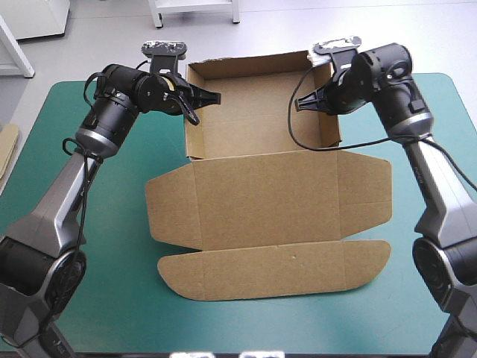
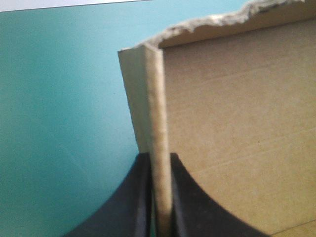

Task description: Fold the box

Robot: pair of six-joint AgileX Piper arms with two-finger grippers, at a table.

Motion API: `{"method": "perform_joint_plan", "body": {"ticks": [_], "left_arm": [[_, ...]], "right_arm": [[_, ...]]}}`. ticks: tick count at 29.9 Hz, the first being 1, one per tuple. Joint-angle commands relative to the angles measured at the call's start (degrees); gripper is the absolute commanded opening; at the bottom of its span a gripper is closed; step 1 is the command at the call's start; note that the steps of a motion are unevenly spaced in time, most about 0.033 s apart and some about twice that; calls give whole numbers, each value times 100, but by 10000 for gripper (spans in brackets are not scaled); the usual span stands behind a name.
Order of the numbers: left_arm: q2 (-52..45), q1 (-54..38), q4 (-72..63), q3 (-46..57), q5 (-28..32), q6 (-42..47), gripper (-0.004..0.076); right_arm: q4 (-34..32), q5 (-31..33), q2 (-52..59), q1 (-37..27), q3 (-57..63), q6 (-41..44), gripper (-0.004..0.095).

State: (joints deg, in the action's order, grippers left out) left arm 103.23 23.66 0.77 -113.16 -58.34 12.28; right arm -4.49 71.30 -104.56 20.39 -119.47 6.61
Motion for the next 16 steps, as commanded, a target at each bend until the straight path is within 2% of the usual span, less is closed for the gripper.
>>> {"method": "perform_joint_plan", "body": {"ticks": [1,9,16], "left_arm": [[-102,98,-110,-444,262,-54,-8],[425,98,359,-776,-257,70,-8],[680,98,326,-825,-361,70,-8]], "right_arm": [[208,11,56,349,-116,-82,1],[210,11,-156,635,-94,105,1],[221,11,-170,635,178,208,1]]}}
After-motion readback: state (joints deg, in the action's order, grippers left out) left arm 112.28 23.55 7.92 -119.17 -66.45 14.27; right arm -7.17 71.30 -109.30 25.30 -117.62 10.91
